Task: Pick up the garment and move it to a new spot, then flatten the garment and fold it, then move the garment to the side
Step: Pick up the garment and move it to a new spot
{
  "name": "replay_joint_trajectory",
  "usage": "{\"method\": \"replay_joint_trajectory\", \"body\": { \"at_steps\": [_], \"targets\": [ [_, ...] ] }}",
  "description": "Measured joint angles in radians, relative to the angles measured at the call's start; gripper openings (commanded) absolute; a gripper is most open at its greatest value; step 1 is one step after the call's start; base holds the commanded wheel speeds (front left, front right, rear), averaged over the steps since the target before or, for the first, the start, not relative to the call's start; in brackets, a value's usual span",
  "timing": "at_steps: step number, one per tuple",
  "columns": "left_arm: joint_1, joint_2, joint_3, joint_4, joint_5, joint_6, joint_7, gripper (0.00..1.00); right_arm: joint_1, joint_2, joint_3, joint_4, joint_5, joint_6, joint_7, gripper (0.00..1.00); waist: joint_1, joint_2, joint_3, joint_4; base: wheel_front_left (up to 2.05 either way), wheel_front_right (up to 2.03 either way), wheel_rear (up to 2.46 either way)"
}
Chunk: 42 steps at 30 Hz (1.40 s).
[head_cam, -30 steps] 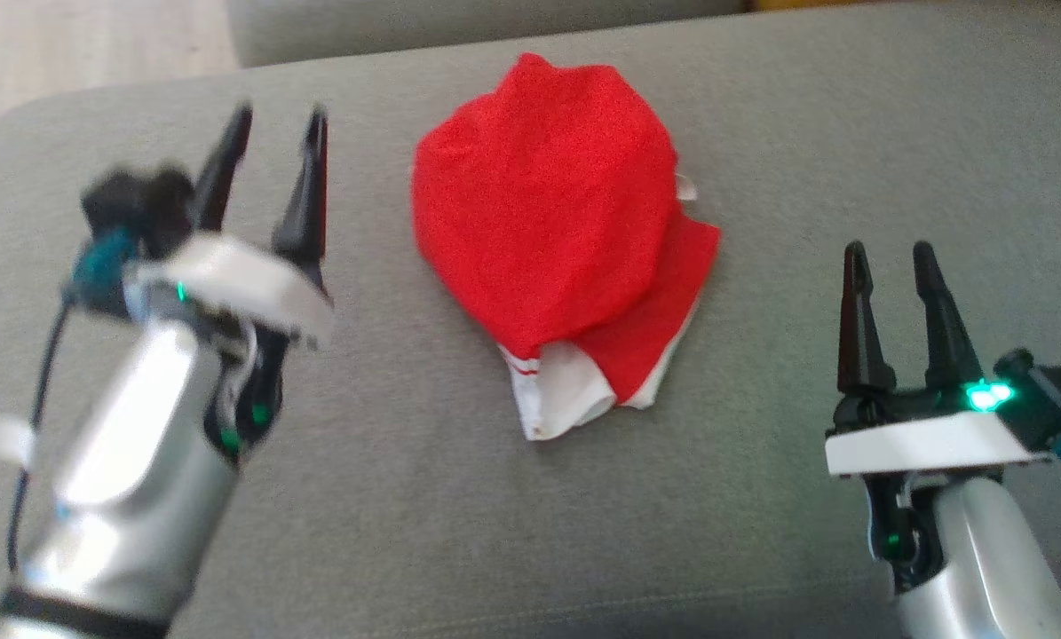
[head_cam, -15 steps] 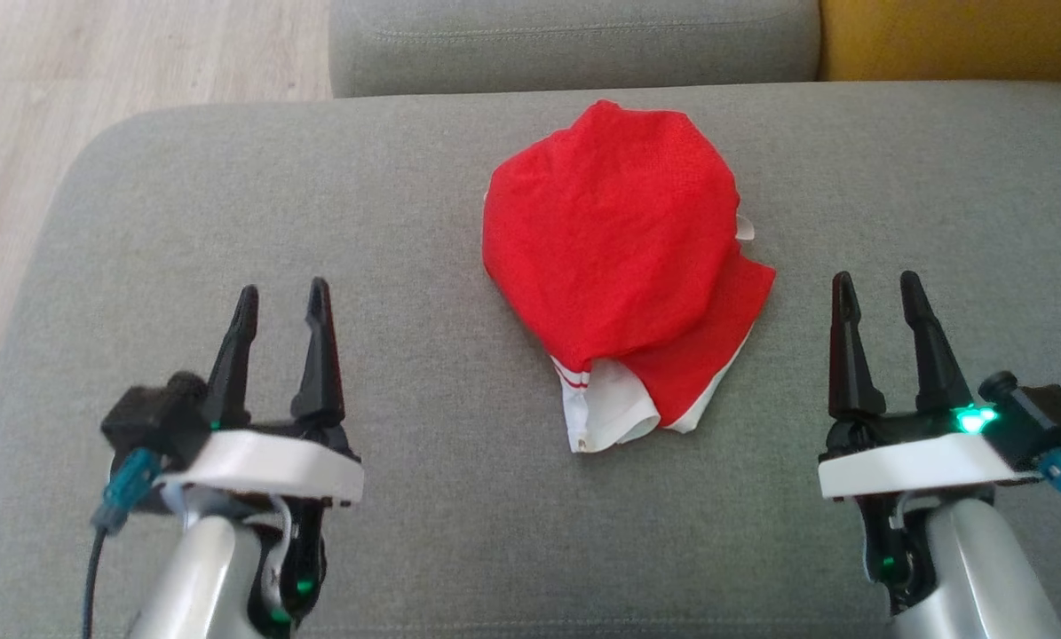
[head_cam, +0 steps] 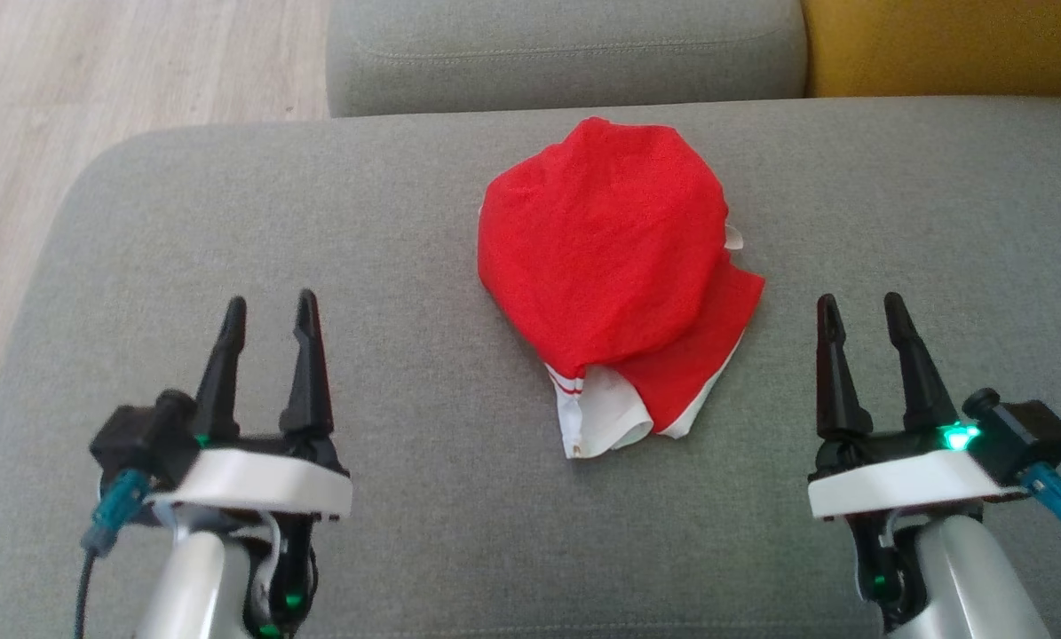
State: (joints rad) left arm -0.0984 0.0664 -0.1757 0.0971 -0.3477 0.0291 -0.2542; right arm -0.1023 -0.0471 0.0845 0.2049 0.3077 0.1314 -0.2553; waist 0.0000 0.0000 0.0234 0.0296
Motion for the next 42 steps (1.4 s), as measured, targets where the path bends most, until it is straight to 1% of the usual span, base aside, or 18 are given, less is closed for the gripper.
{"method": "replay_joint_trajectory", "body": {
  "at_steps": [6,8,11,17,19,21,23,25,27,31,32,34,37,38,39,40,42],
  "targets": [
    [0.031,-0.008,-0.020,0.041,0.045,-0.042,-0.002,1.00,0.000,0.000,0.007,-0.001,0.000,0.000,0.000,1.00,0.0000,0.0000,0.008,-0.015,0.00,0.00,0.00],
    [0.027,-0.009,-0.057,0.060,0.063,-0.064,-0.002,1.00,0.000,0.000,0.002,-0.001,0.000,0.000,0.000,1.00,0.0000,0.0000,0.018,-0.021,0.00,0.00,0.00],
    [0.006,-0.011,-0.140,0.105,0.090,-0.092,-0.002,1.00,-0.001,0.000,-0.005,-0.002,0.000,0.000,0.000,1.00,0.0000,0.0000,0.039,-0.031,0.00,0.00,0.00],
    [-0.083,-0.012,-0.288,0.196,0.090,-0.136,0.021,1.00,-0.014,0.000,-0.018,-0.011,0.000,0.000,0.000,1.00,0.0000,0.0000,0.090,-0.059,0.00,0.00,0.00],
    [-0.109,-0.013,-0.334,0.218,0.088,-0.144,0.030,1.00,-0.018,0.000,-0.020,-0.011,0.000,0.000,0.000,1.00,0.0000,0.0000,0.104,-0.073,0.00,0.00,0.00],
    [-0.130,-0.014,-0.362,0.240,0.088,-0.145,0.041,1.00,-0.026,0.000,-0.024,-0.013,0.000,0.000,0.000,1.00,0.0000,0.0000,0.117,-0.088,0.00,0.00,0.00],
    [-0.148,-0.015,-0.371,0.270,0.088,-0.145,0.051,1.00,-0.039,0.000,-0.025,-0.016,0.000,0.000,0.000,1.00,0.0000,0.0000,0.128,-0.103,0.00,0.00,0.00],
    [-0.163,-0.014,-0.367,0.297,0.058,-0.149,0.061,1.00,-0.050,0.000,-0.023,-0.016,0.000,0.000,0.000,1.00,0.0000,0.0000,0.137,-0.118,0.00,0.00,0.00],
    [-0.170,-0.014,-0.370,0.310,0.053,-0.147,0.061,1.00,-0.054,0.000,-0.024,-0.018,0.000,0.000,0.000,1.00,0.0000,0.0000,0.142,-0.126,0.00,0.00,0.00],
    [-0.217,-0.015,-0.370,0.369,0.068,-0.107,0.073,1.00,-0.055,0.000,-0.024,-0.020,0.001,0.000,0.000,1.00,0.0000,0.0000,0.158,-0.155,0.00,0.00,0.00],
    [-0.226,-0.015,-0.366,0.381,0.067,-0.104,0.072,1.00,-0.055,0.000,-0.024,-0.020,0.001,0.000,0.000,1.00,0.0001,0.0000,0.162,-0.162,0.00,0.00,0.00],
    [-0.244,-0.015,-0.364,0.403,0.067,-0.078,0.070,1.00,-0.057,0.000,-0.023,-0.022,0.005,0.000,0.000,1.00,0.0000,0.0000,0.170,-0.176,0.00,0.00,0.00],
    [-0.267,-0.015,-0.361,0.442,0.067,-0.054,0.064,1.00,-0.063,0.000,-0.022,-0.026,0.009,0.000,0.000,1.00,0.0001,0.0000,0.182,-0.194,0.00,0.00,0.00],
    [-0.275,-0.016,-0.360,0.455,0.067,-0.053,0.058,1.00,-0.069,0.000,-0.021,-0.026,0.009,0.000,0.000,1.00,0.0001,0.0000,0.186,-0.200,0.00,0.00,0.00],
    [-0.281,-0.016,-0.358,0.461,0.067,-0.045,0.056,0.34,-0.075,0.000,-0.020,-0.027,0.010,0.000,0.000,1.00,0.0000,0.0000,0.189,-0.205,0.00,0.00,0.00],
    [-0.286,-0.016,-0.354,0.463,0.062,-0.045,0.047,0.00,-0.078,0.000,-0.019,-0.029,0.011,0.000,0.000,1.00,0.0001,0.0000,0.192,-0.210,0.00,0.00,0.00],
    [-0.298,-0.016,-0.348,0.466,0.052,-0.045,0.035,0.00,-0.079,0.000,-0.019,-0.030,0.018,0.000,0.000,1.00,0.0001,0.0000,0.195,-0.216,0.00,0.00,0.00]
  ]
}}
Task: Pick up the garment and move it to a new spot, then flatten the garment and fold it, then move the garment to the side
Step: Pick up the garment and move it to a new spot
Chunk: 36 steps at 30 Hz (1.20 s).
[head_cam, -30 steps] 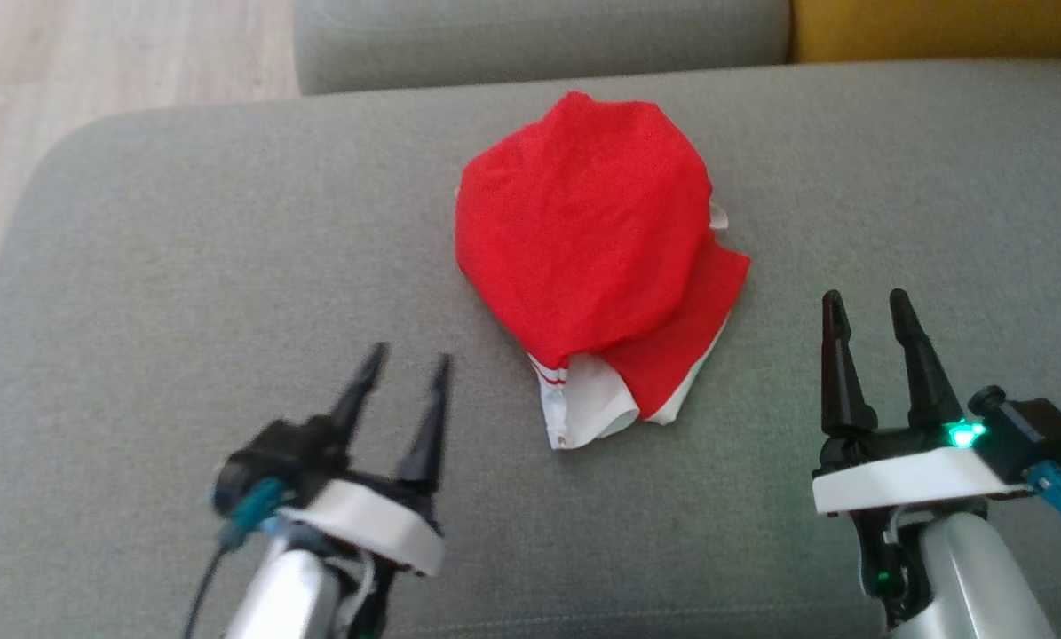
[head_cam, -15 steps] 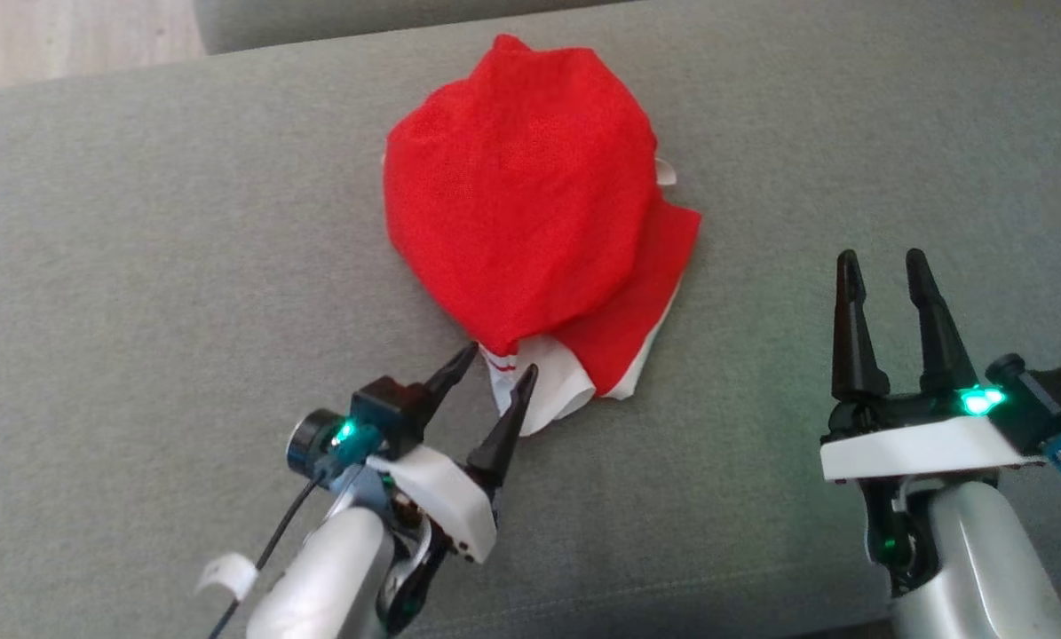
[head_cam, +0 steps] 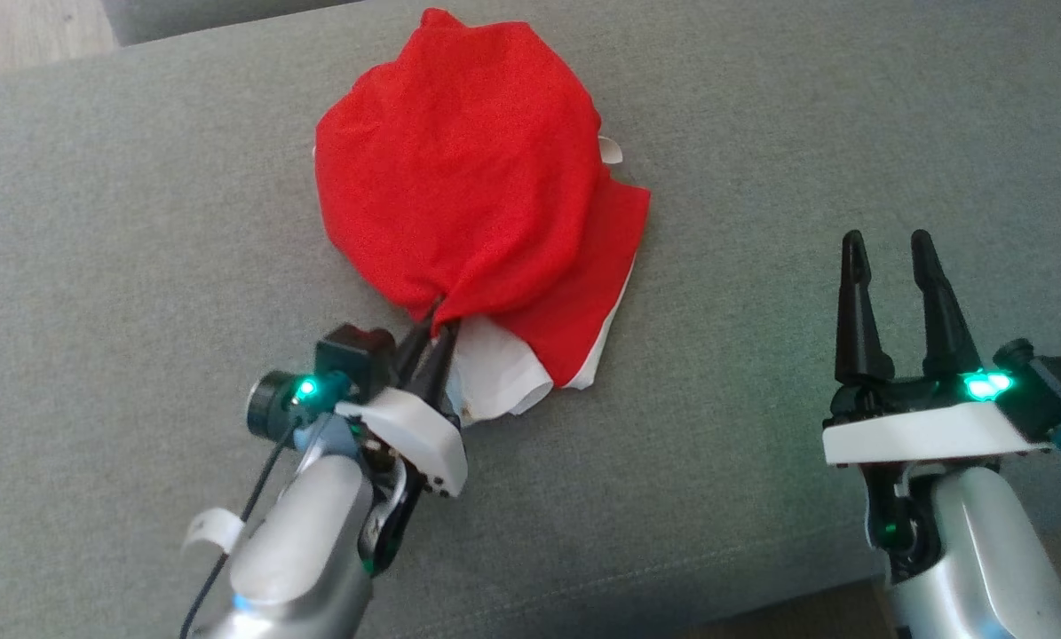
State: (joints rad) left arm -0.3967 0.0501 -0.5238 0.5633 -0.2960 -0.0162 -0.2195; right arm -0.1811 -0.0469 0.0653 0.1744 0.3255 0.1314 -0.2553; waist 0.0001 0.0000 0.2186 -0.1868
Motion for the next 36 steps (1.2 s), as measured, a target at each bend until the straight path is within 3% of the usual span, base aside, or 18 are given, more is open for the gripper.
{"method": "replay_joint_trajectory", "body": {
  "at_steps": [7,19,25,36],
  "targets": [
    [-0.018,0.002,0.077,-0.065,-0.008,0.033,-0.029,0.00,0.001,0.000,-0.007,0.002,0.000,0.000,0.000,1.00,0.0000,0.0000,-0.018,0.016,0.00,0.00,0.00],
    [-0.022,0.059,0.356,-0.420,-0.069,0.052,-0.033,0.00,0.008,0.000,0.014,0.019,0.006,0.000,0.000,1.00,0.0000,0.0000,-0.094,0.079,0.00,0.00,0.00],
    [-0.117,0.119,0.458,-0.504,-0.096,0.050,-0.037,0.00,0.013,0.000,0.026,0.026,0.009,0.000,0.000,1.00,0.0000,0.0000,-0.121,0.108,0.00,0.00,0.00],
    [-0.224,0.319,0.588,-0.522,-0.110,0.029,0.052,0.00,0.032,0.000,0.022,0.027,0.017,0.000,0.000,1.00,0.0000,0.0000,-0.117,0.160,0.00,0.00,0.00]
  ]
}}
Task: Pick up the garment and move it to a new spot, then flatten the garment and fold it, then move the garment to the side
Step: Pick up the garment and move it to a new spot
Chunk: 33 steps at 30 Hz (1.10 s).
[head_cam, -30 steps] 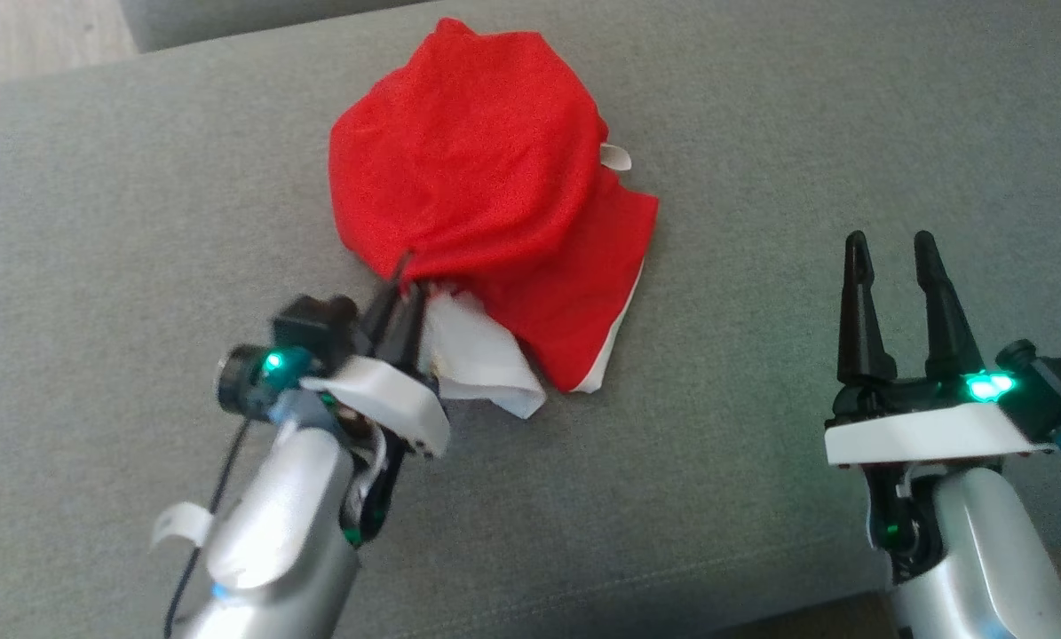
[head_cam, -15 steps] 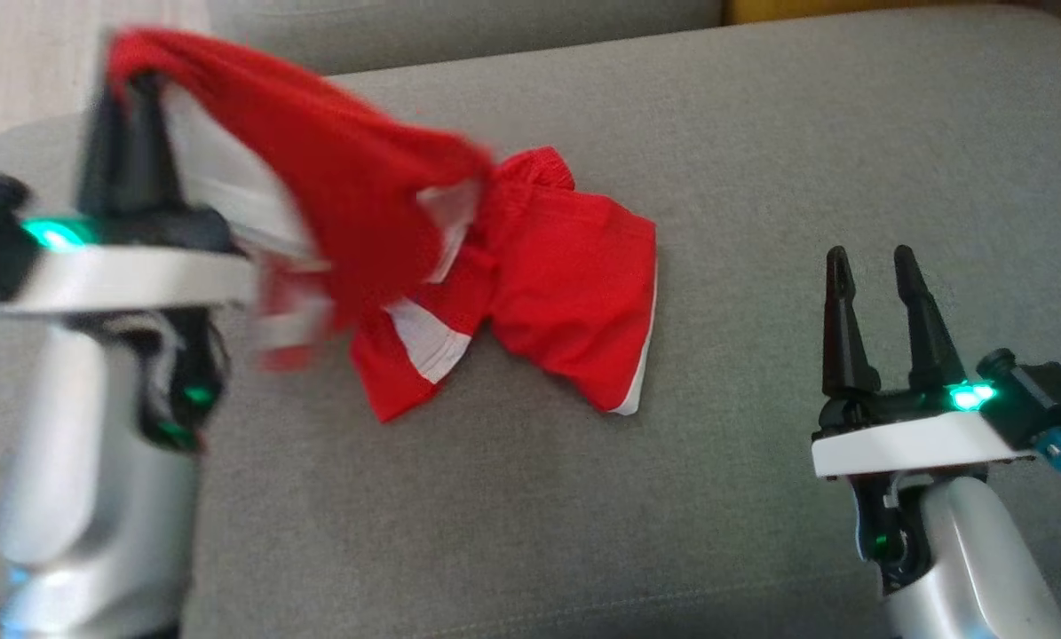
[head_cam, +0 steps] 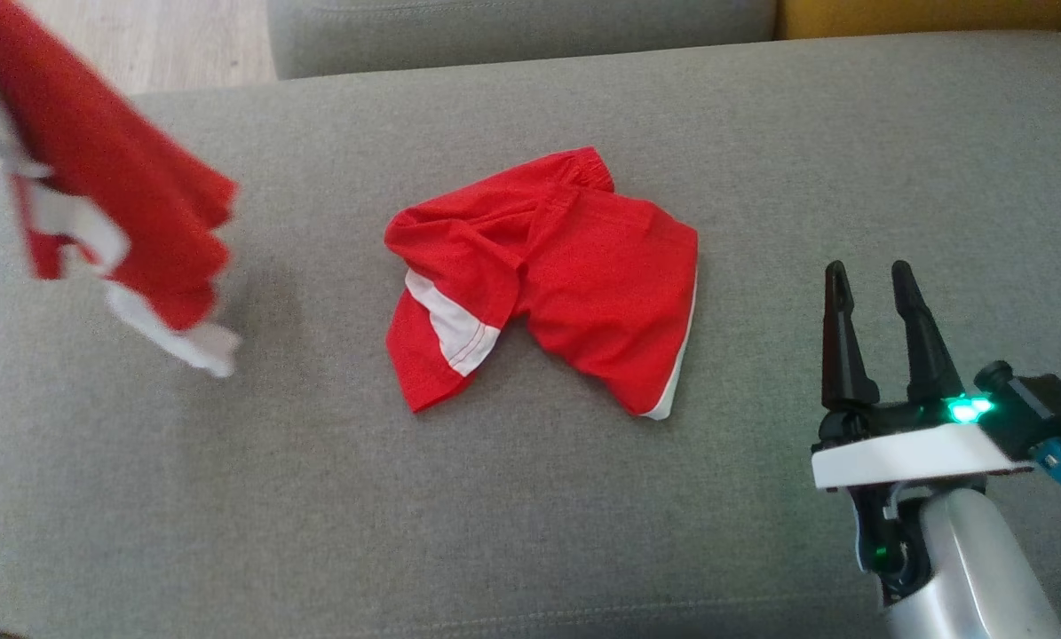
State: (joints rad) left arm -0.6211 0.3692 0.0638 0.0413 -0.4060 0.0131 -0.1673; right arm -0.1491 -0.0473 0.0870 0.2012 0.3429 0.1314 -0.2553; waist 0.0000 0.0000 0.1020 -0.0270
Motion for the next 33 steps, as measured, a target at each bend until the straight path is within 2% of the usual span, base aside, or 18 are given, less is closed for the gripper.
{"method": "replay_joint_trajectory", "body": {
  "at_steps": [4,8,13,20,27,28,29,30,33],
  "targets": [
    [-0.001,0.077,0.064,0.044,0.000,-0.008,0.017,0.00,-0.001,0.000,-0.002,-0.001,-0.002,0.000,0.000,1.00,0.0000,0.0000,0.008,0.010,0.00,0.00,0.00],
    [0.000,0.133,0.077,0.116,0.000,-0.039,0.032,0.00,-0.002,0.000,-0.006,-0.002,-0.014,0.000,0.000,1.00,0.0000,0.0000,0.016,0.015,0.00,0.00,0.00],
    [0.018,0.123,0.044,0.211,0.000,-0.063,0.040,0.00,-0.003,0.000,-0.004,-0.003,-0.019,0.000,0.000,1.00,0.0000,0.0000,0.026,0.014,0.00,0.00,0.00],
    [0.091,0.031,0.020,0.374,-0.036,-0.068,-0.031,0.00,-0.008,0.000,0.007,-0.006,-0.028,0.000,0.000,1.00,0.0000,0.0000,0.057,-0.010,0.00,0.00,0.00],
    [0.134,0.021,-0.001,0.599,-0.022,-0.085,-0.062,0.00,-0.042,0.000,0.006,-0.011,-0.028,0.000,0.000,1.00,0.0000,0.0000,0.094,-0.040,0.00,0.00,0.00],
    [0.140,0.017,-0.013,0.622,-0.016,-0.085,-0.064,0.07,-0.045,0.000,0.005,-0.012,-0.028,0.000,0.000,1.00,0.0000,0.0000,0.097,-0.042,0.00,0.00,0.00],
    [0.144,0.009,-0.023,0.644,-0.012,-0.092,-0.066,0.49,-0.045,0.000,0.005,-0.012,-0.028,0.000,0.000,1.00,0.0000,0.0000,0.099,-0.043,0.00,0.00,0.00],
    [0.145,0.000,-0.030,0.664,-0.008,-0.094,-0.069,1.00,-0.045,0.000,0.004,-0.012,-0.028,0.000,0.000,1.00,0.0000,0.0000,0.100,-0.043,0.00,0.00,0.00],
    [0.143,-0.019,-0.062,0.684,0.010,-0.103,-0.073,1.00,-0.045,0.000,-0.007,-0.012,-0.030,0.000,0.000,1.00,0.0000,0.0000,0.096,-0.034,0.00,0.00,0.00]
  ]
}}
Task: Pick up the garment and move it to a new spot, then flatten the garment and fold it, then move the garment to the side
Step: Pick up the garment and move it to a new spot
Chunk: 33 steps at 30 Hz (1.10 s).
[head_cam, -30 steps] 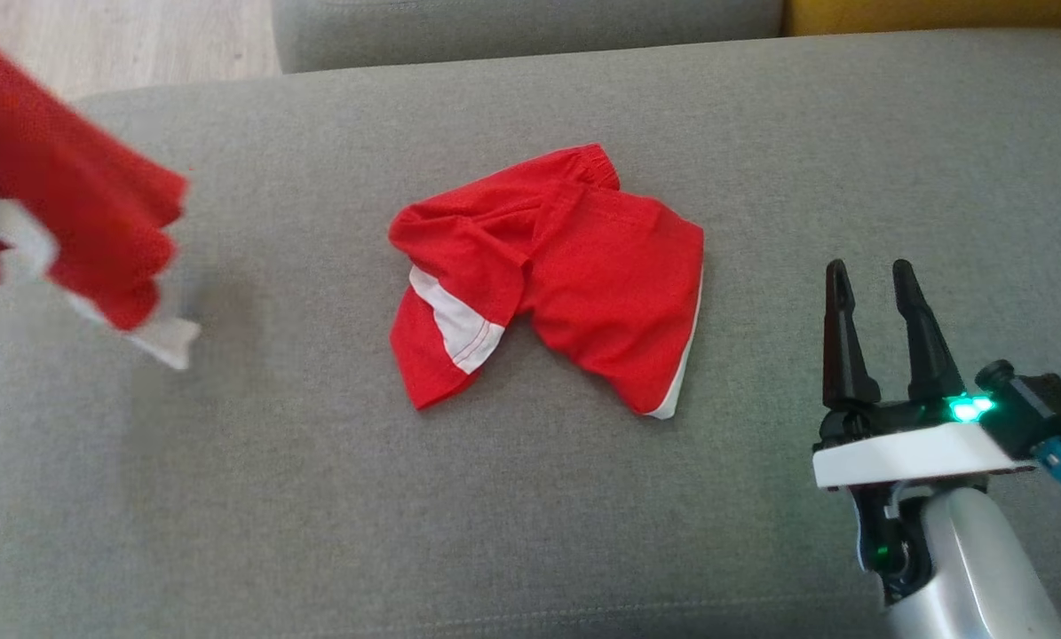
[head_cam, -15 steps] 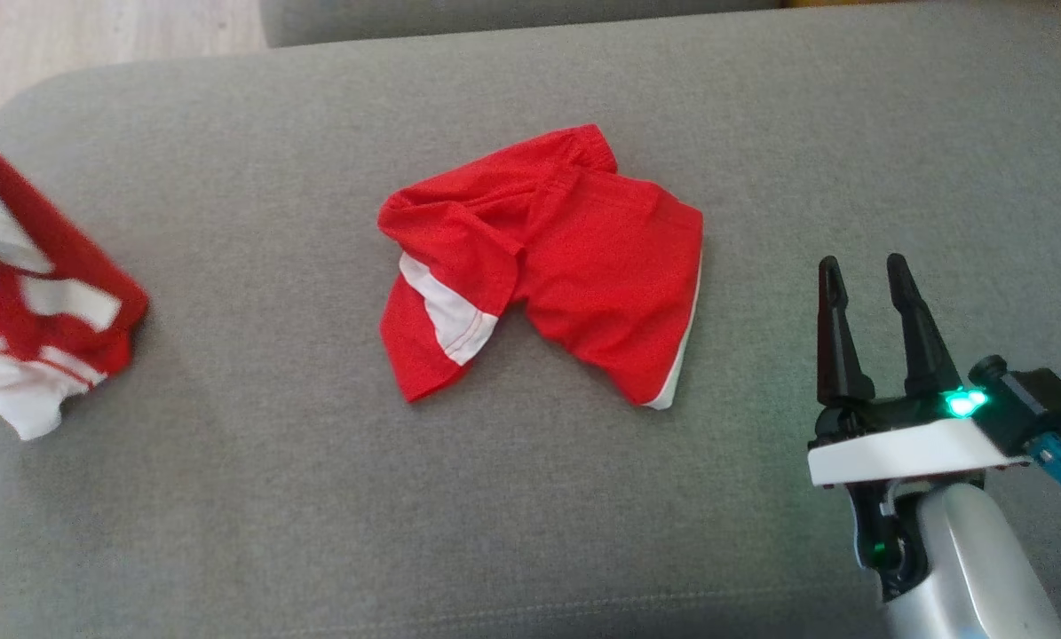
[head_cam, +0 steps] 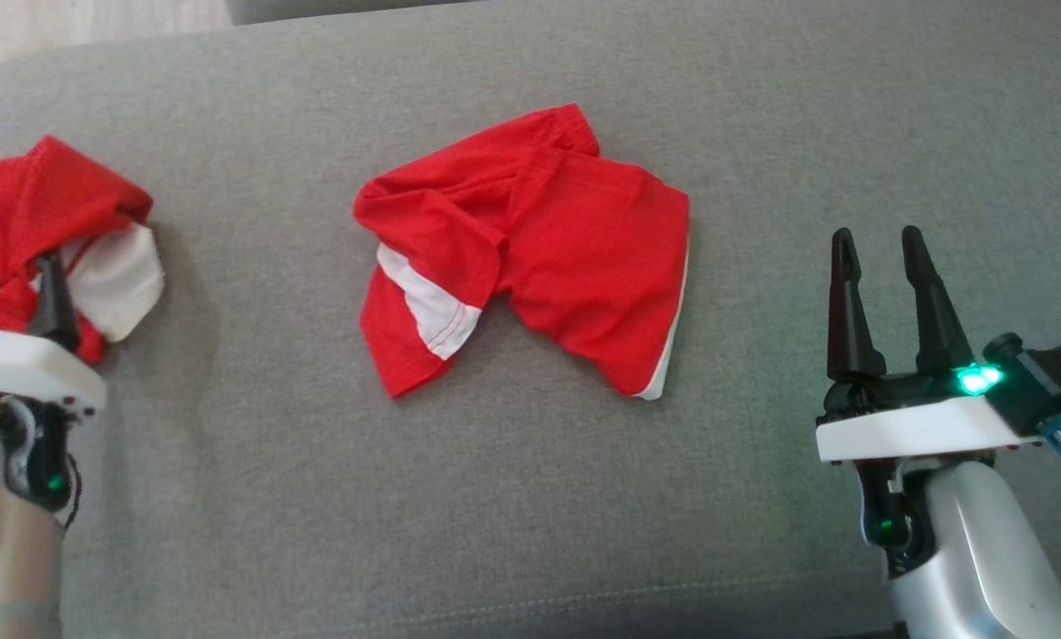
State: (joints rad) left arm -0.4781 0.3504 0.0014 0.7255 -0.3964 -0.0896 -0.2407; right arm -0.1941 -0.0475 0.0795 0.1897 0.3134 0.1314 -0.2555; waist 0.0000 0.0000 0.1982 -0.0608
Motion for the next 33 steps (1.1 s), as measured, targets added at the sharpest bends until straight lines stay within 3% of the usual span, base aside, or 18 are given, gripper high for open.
{"method": "replay_joint_trajectory", "body": {
  "at_steps": [5,12,20,28,33],
  "targets": [
    [-0.012,-0.017,-0.007,-0.050,0.028,0.001,-0.008,1.00,0.000,0.000,-0.010,0.002,-0.010,0.000,0.000,1.00,0.0000,0.0000,-0.016,0.028,0.00,0.00,0.00],
    [-0.006,-0.069,0.038,-0.309,0.064,0.006,-0.013,1.00,0.002,0.000,-0.008,0.007,-0.015,0.000,0.000,1.00,0.0000,0.0000,-0.052,0.072,0.00,0.00,0.00],
    [0.113,-0.135,0.035,-0.537,0.105,0.026,-0.016,1.00,0.020,0.000,-0.009,0.015,-0.014,0.000,0.000,1.00,0.0000,0.0000,-0.103,0.119,0.00,0.00,0.00],
    [0.232,-0.175,0.013,-0.614,0.113,0.063,-0.016,1.00,0.049,0.000,-0.010,0.020,-0.006,0.000,0.000,1.00,0.0000,0.0000,-0.138,0.150,0.00,0.00,0.00],
    [0.286,-0.203,0.007,-0.635,0.113,0.063,-0.016,1.00,0.055,0.000,-0.010,0.020,-0.005,0.000,0.000,1.00,-0.0001,0.0000,-0.149,0.154,0.00,0.00,0.00]
  ]
}}
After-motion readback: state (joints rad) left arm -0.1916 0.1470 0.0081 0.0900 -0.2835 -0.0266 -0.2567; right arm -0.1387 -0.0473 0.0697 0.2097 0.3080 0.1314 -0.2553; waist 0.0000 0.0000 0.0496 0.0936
